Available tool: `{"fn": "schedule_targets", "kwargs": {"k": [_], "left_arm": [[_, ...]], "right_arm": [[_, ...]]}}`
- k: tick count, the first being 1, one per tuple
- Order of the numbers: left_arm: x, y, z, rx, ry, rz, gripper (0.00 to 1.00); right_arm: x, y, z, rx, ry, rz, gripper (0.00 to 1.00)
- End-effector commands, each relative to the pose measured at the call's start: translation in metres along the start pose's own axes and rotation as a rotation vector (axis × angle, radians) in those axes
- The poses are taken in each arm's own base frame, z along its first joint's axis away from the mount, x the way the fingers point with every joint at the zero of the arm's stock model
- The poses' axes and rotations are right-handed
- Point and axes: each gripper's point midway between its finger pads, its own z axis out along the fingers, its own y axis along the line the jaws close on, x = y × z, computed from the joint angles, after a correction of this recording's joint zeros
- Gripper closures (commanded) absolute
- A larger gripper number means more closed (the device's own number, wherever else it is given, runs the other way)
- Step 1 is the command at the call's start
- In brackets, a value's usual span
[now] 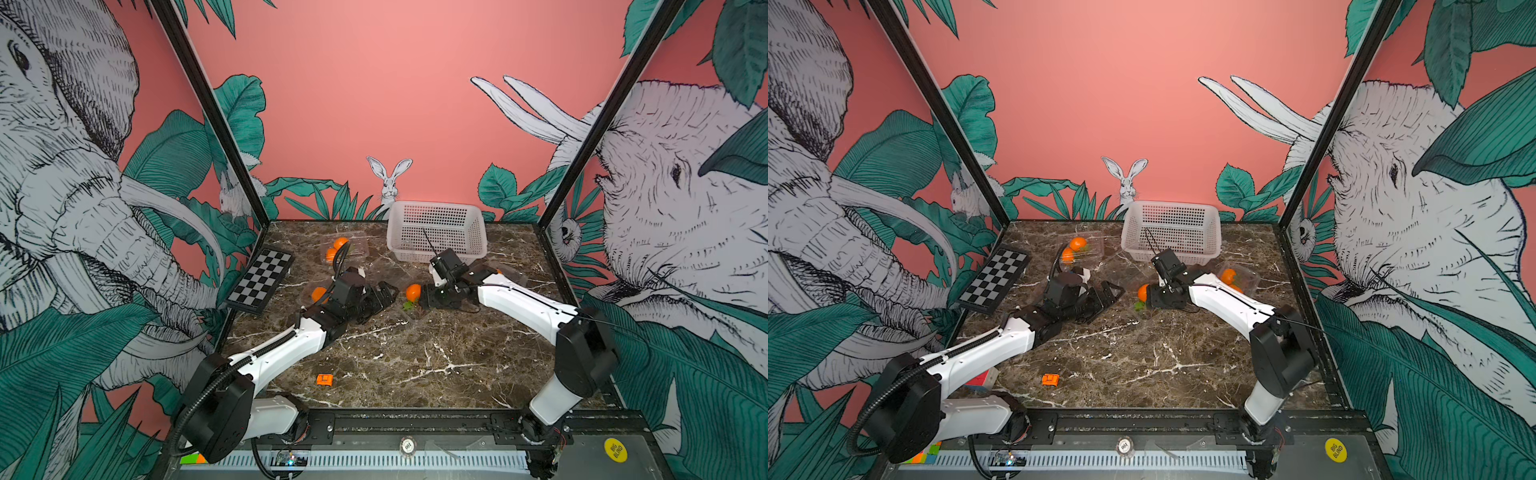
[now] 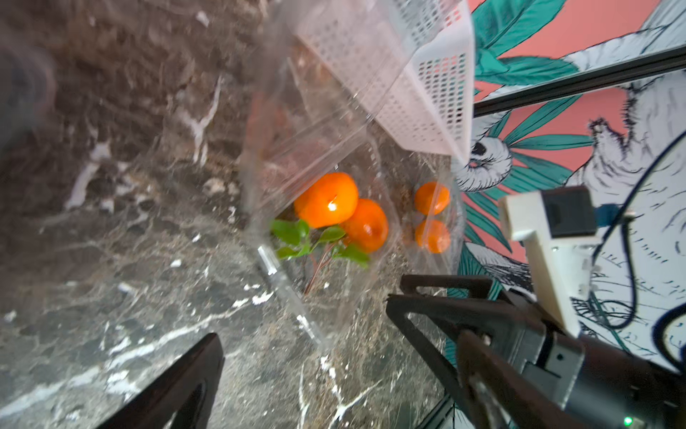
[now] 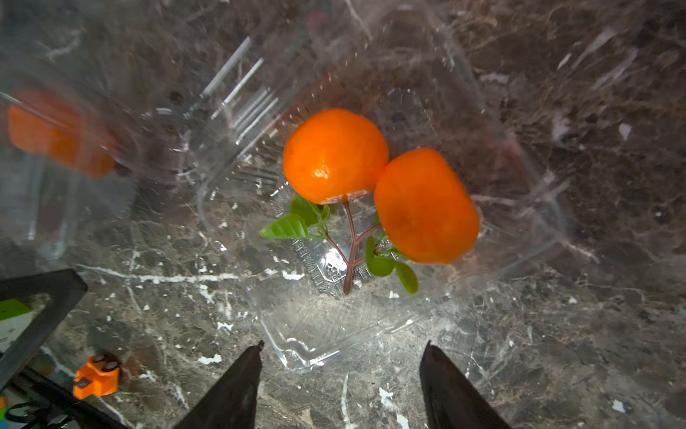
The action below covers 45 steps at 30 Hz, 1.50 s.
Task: Take oranges out of containers
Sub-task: Pick up the orange from the packing box.
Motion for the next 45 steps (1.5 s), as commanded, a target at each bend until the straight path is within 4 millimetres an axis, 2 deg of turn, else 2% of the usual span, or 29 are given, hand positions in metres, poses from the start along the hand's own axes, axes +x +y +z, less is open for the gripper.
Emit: {"fn": "schedule_targets", "kwargs": {"k": [1,7,13,25,33,37,45], "left_arm": [[0.004,-0.003,0.000,0.045,0.017,-0.052,0.01],[0.001,-0.003,0.008,0.057,0.009,-0.062,0.01],[0.008,0.001,0.026,0.076,0.056,-0.103,0.01],[0.007,0.012,0.030,0.061,0.059,-0.106,0.01],[-0.001,0.031,0.016,0.032,0.022,-0.118,0.01],[-0.005,0.034,0.012,0.033,0.019,-0.121,0.01],[-0.004,0.033,0.011,0.035,0.018,-0.112,0.01]], "right_arm": [[-0.010,-0.001,-0.004,0.087,-0.021,-0.055,0.40],[-0.014,0.002,0.012,0.140,0.017,-0.102,0.47],[-0.015,0.003,0.033,0.162,0.047,-0.116,0.54],[-0.008,-0.004,0.059,0.248,0.079,-0.153,0.63],[-0.007,-0.004,0.063,0.296,0.065,-0.177,0.65],[-0.004,-0.005,0.067,0.305,0.074,-0.178,0.67],[-0.007,-0.006,0.062,0.317,0.055,-0.180,0.83]]}}
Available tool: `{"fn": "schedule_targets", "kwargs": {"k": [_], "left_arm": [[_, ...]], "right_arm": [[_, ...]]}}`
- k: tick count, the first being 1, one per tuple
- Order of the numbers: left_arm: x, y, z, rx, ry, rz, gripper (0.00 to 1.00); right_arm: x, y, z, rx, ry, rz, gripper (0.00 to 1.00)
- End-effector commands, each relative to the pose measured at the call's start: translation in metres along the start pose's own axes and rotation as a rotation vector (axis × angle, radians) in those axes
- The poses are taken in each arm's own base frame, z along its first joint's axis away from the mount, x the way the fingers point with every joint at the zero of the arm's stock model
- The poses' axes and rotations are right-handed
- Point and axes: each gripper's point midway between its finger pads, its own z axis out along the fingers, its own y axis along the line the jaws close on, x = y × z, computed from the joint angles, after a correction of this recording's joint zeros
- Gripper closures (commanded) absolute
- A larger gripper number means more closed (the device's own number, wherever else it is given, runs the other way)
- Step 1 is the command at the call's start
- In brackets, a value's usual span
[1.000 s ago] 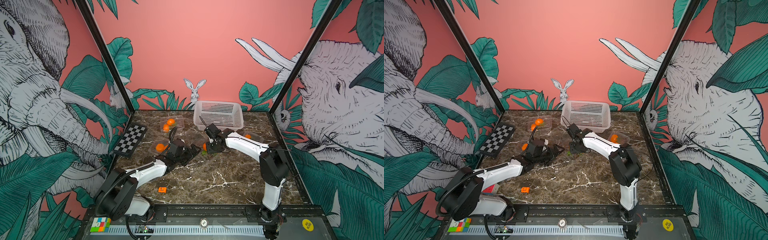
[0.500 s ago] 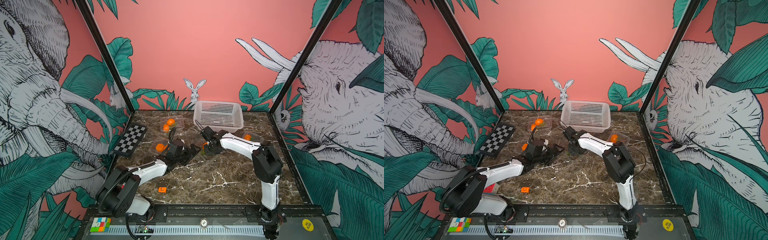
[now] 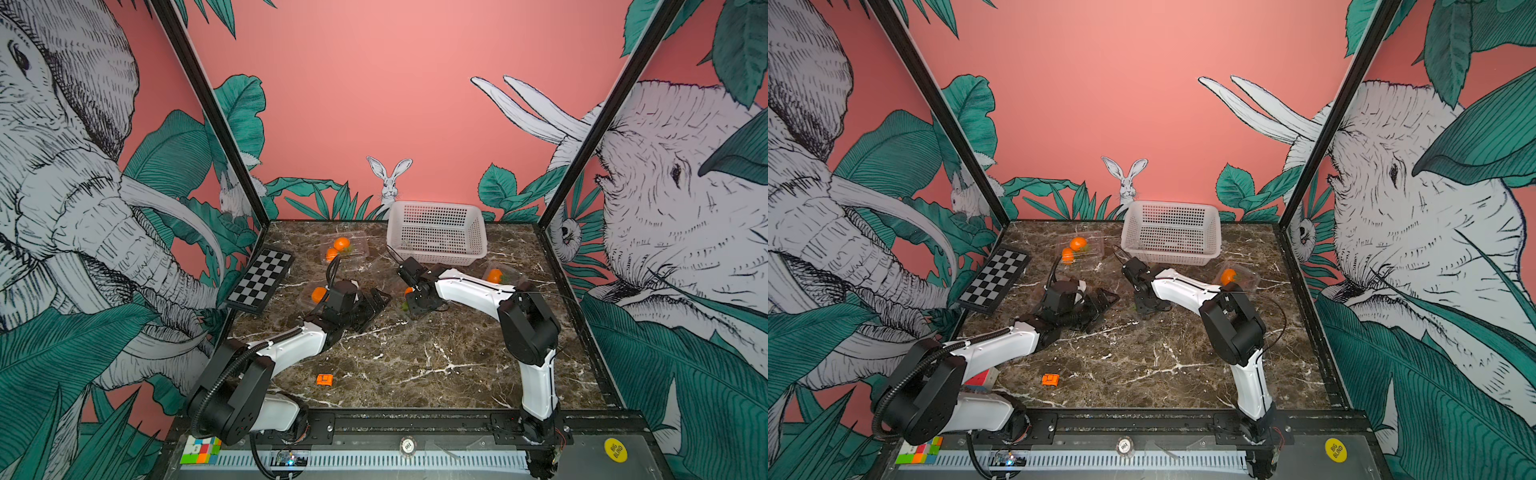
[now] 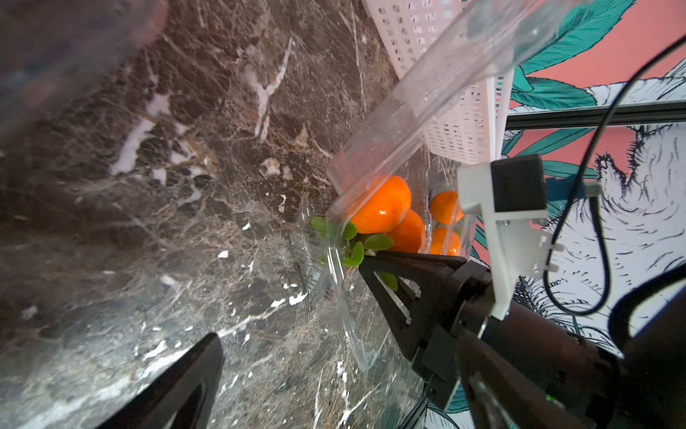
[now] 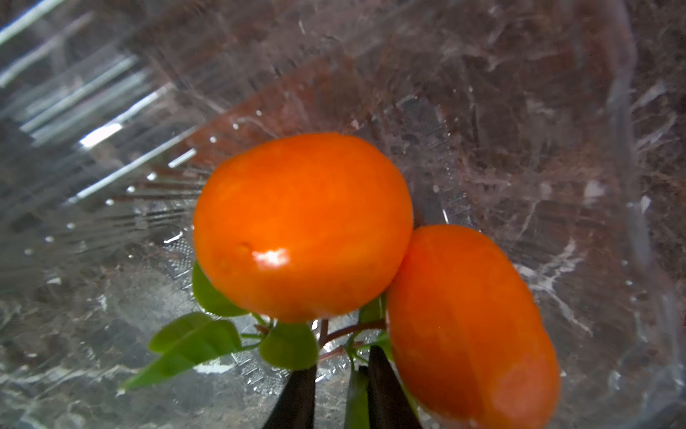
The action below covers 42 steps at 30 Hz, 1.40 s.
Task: Take oranges out of containers
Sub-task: Pick up the orange from the packing box.
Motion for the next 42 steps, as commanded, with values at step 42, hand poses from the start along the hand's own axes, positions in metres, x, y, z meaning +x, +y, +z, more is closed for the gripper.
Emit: {"fn": "schedule_targets", "kwargs": {"k": [42], "left_arm": [[-0.065,-0.156,0.011,0.153,-0.063,0.303,0.01]], "right_arm": [[-0.190,-0.133,-0.171,-0.301,-0.548,0.556,1.00]]}}
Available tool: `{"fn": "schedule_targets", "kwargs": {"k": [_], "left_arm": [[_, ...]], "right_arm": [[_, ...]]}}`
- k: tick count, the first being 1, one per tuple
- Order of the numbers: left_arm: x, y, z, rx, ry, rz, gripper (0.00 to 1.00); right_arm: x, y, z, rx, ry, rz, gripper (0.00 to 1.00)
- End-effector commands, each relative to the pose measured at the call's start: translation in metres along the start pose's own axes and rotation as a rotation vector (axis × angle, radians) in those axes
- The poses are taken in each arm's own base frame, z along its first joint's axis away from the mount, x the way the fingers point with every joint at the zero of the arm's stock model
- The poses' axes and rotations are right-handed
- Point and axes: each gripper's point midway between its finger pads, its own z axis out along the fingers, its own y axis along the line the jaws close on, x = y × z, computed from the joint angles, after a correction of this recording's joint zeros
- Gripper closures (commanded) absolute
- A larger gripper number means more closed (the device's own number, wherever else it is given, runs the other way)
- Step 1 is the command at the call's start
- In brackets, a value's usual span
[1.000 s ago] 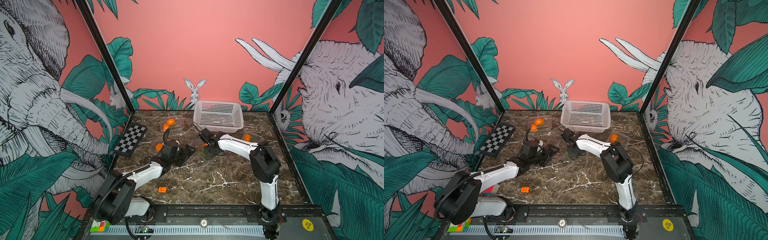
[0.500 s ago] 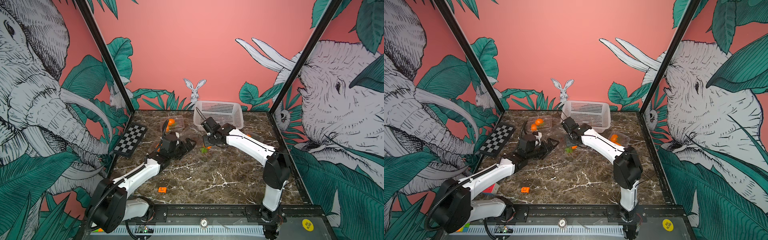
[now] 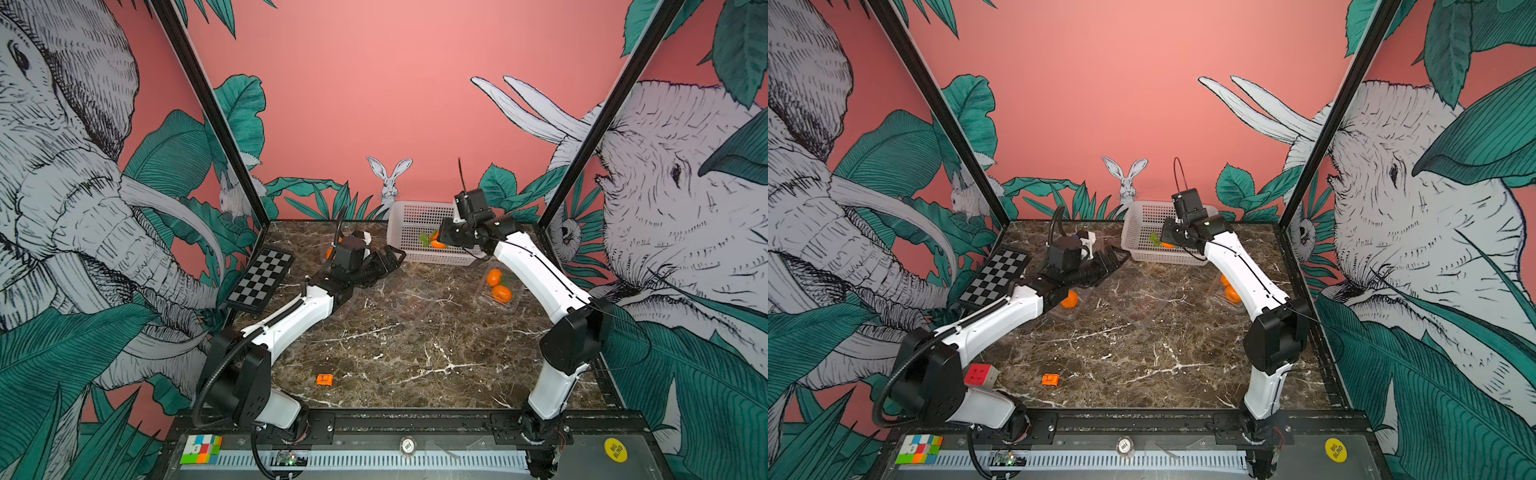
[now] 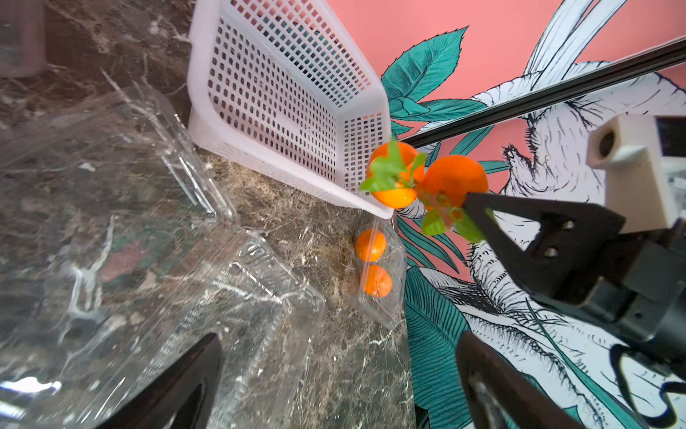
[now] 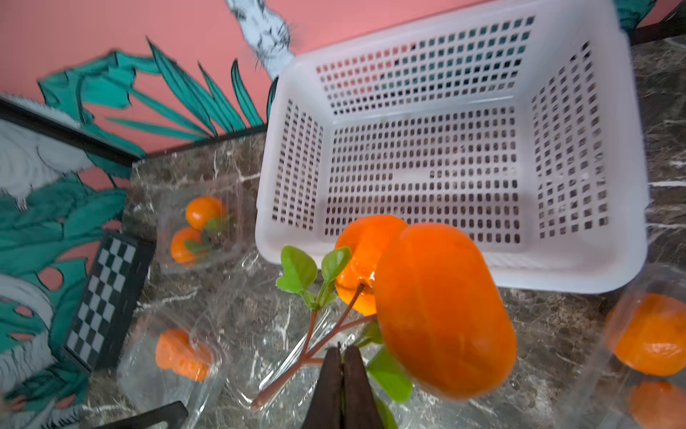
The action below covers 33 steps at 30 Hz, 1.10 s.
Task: Take oranges out of containers
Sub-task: Pick up the orange from the packing box, then place the orange in the basket.
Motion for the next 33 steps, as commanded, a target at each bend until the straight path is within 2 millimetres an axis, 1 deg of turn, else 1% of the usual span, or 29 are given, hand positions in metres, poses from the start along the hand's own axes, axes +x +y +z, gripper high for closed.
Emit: {"fn": "schedule_targets", "kwargs": {"k": [1,3,5,10,13,14,17,20,24,27,30,33], "left_arm": [[-0.004,-0.015,0.014,0.036,0.029,0.034,0.01],[-0.005,-0.016,0.026,0.039,0.049,0.031,0.01],[-0.007,-0.019,0.036,0.047,0.061,0.030,0.01],[-0.011,-0.026,0.056,0.064,0.094,0.033,0.01],[-0.012,-0.026,0.064,0.065,0.107,0.041,0.01],[-0.011,-0.025,0.066,0.060,0.112,0.046,0.01],[-0.009,-0.021,0.071,0.056,0.129,0.047,0.01],[-0.004,-0.016,0.074,0.049,0.150,0.044,0.01],[0.001,-0.009,0.073,0.030,0.162,0.053,0.01],[0.003,-0.008,0.070,0.019,0.171,0.059,0.01],[0.004,-0.009,0.066,0.013,0.177,0.070,0.01],[0.006,-0.006,0.060,-0.004,0.183,0.084,0.01]], "right_arm": [[-0.030,-0.012,0.024,-0.011,-0.061,0.100,1.00],[-0.042,-0.023,0.037,-0.001,-0.082,0.131,1.00],[-0.049,-0.031,0.051,0.008,-0.089,0.151,1.00],[-0.052,-0.051,0.097,0.040,-0.071,0.172,1.00],[-0.055,-0.056,0.113,0.055,-0.089,0.153,1.00],[-0.055,-0.059,0.122,0.059,-0.092,0.145,1.00],[-0.052,-0.065,0.140,0.080,-0.073,0.119,1.00],[-0.041,-0.069,0.158,0.077,-0.042,0.111,1.00],[-0.027,-0.069,0.174,0.044,-0.009,0.131,1.00],[-0.016,-0.070,0.182,0.040,0.023,0.137,0.96],[-0.015,-0.068,0.181,0.031,0.027,0.141,0.90],[-0.021,-0.062,0.173,0.016,0.024,0.135,0.81]]}}
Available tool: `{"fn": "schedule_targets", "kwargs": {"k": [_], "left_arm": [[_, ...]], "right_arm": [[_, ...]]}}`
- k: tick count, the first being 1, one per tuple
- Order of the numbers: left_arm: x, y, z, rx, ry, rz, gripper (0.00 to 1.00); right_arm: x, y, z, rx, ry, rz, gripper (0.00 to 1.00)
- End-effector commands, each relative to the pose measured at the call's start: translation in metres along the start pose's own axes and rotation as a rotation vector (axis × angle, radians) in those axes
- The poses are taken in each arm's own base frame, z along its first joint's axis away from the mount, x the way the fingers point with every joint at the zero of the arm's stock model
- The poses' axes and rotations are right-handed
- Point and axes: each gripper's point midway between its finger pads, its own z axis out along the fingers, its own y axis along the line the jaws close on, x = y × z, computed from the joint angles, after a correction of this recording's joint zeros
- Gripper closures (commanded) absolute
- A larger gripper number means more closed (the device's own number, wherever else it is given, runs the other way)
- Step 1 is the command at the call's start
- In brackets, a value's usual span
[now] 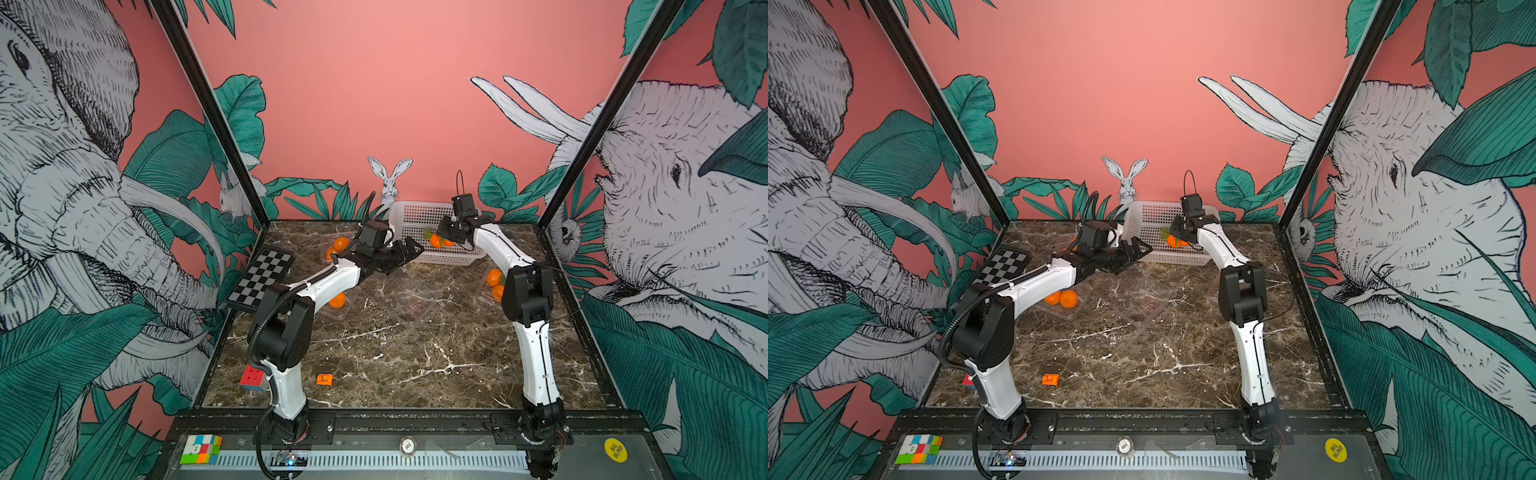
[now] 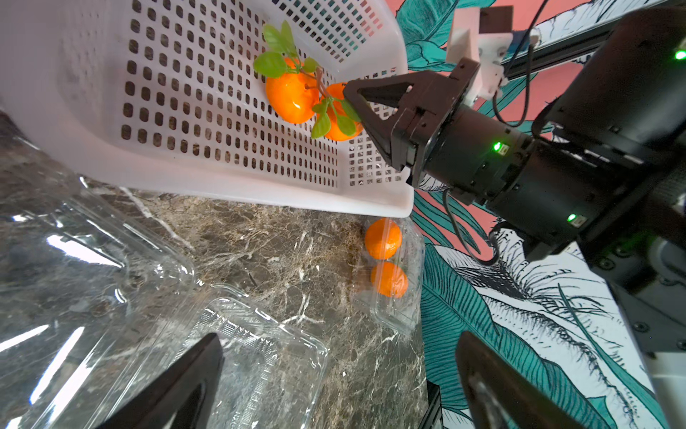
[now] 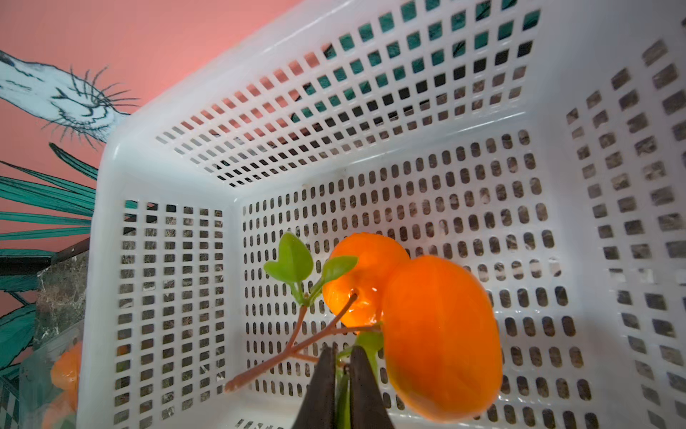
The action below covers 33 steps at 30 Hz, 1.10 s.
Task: Take oranges out of containers
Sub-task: Place the orange in the basket.
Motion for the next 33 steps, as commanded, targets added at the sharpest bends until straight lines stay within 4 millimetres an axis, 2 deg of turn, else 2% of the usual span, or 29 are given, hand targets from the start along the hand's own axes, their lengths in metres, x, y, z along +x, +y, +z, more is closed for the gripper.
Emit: {"fn": "schedule_targets", "kwargs": {"k": [1,10,19,25,29,33], "left_arm": [[0.004,-0.010,-0.017,-0.006,0.012,0.045,0.01],[0.010,-0.003,-0.043,-0.096,0.019,0.100,0.01],[0.022,0.003,-0.063,-0.130,0.021,0.115,0.01],[0.031,0.010,-0.073,-0.165,0.038,0.131,0.01],[0.034,0.016,-0.081,-0.202,0.042,0.153,0.01],[0.043,0.028,-0.087,-0.241,0.050,0.155,0.01]], "right_arm": [[-0.012,0.014,-0.011,-0.041,-0.028,-0.011,0.79],[-0.031,0.038,-0.067,-0.103,-0.075,-0.044,0.47],[-0.025,0.042,-0.115,-0.133,-0.085,-0.074,0.20],[-0.001,0.032,-0.142,-0.143,-0.063,-0.083,0.01],[0.029,0.022,-0.151,-0.145,-0.013,-0.094,0.02],[0.075,0.021,-0.153,-0.136,0.065,-0.175,0.01]]}}
